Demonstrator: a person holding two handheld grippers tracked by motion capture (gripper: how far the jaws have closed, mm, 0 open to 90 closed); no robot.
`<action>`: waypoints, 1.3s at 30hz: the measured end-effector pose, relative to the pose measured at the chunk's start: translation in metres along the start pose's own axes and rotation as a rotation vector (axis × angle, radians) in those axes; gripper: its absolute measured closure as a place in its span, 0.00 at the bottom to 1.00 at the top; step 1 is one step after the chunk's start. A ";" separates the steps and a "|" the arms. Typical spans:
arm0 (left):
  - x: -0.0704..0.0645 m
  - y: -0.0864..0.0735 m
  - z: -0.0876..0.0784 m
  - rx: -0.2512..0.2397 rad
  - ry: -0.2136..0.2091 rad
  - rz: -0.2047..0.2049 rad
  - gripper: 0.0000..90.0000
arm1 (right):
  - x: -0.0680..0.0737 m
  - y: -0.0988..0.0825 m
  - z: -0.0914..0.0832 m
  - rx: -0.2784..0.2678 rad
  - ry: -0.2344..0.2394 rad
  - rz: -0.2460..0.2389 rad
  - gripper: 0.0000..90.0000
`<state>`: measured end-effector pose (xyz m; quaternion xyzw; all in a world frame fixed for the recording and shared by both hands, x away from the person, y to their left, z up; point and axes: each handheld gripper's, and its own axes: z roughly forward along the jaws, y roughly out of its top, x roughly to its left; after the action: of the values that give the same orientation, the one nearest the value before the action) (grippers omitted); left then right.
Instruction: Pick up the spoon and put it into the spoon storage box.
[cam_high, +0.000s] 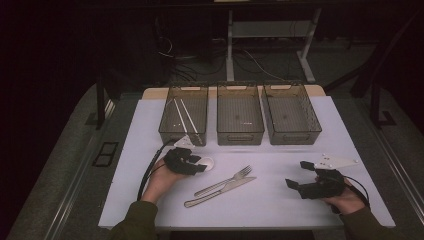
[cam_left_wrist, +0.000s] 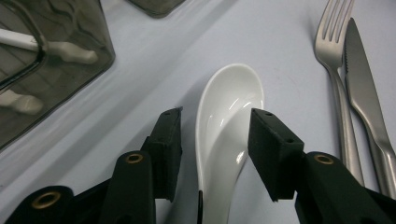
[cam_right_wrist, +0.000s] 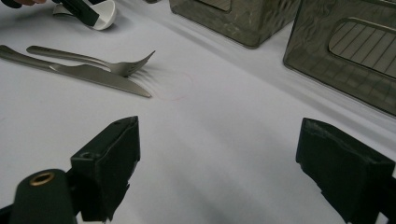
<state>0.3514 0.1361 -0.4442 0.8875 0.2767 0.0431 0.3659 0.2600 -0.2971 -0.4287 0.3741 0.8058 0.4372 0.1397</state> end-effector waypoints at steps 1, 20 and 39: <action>-0.001 0.000 0.000 0.005 0.004 0.005 0.61 | 0.000 0.000 0.000 -0.002 -0.001 0.000 0.15; -0.016 0.003 -0.002 0.056 0.052 0.103 0.74 | 0.000 0.000 0.000 0.000 -0.002 0.000 0.15; -0.015 0.004 -0.009 0.033 0.034 0.076 0.92 | 0.000 0.000 -0.001 -0.004 -0.004 0.004 0.15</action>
<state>0.3380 0.1318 -0.4329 0.9023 0.2496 0.0673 0.3449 0.2599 -0.2978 -0.4280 0.3764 0.8040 0.4383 0.1410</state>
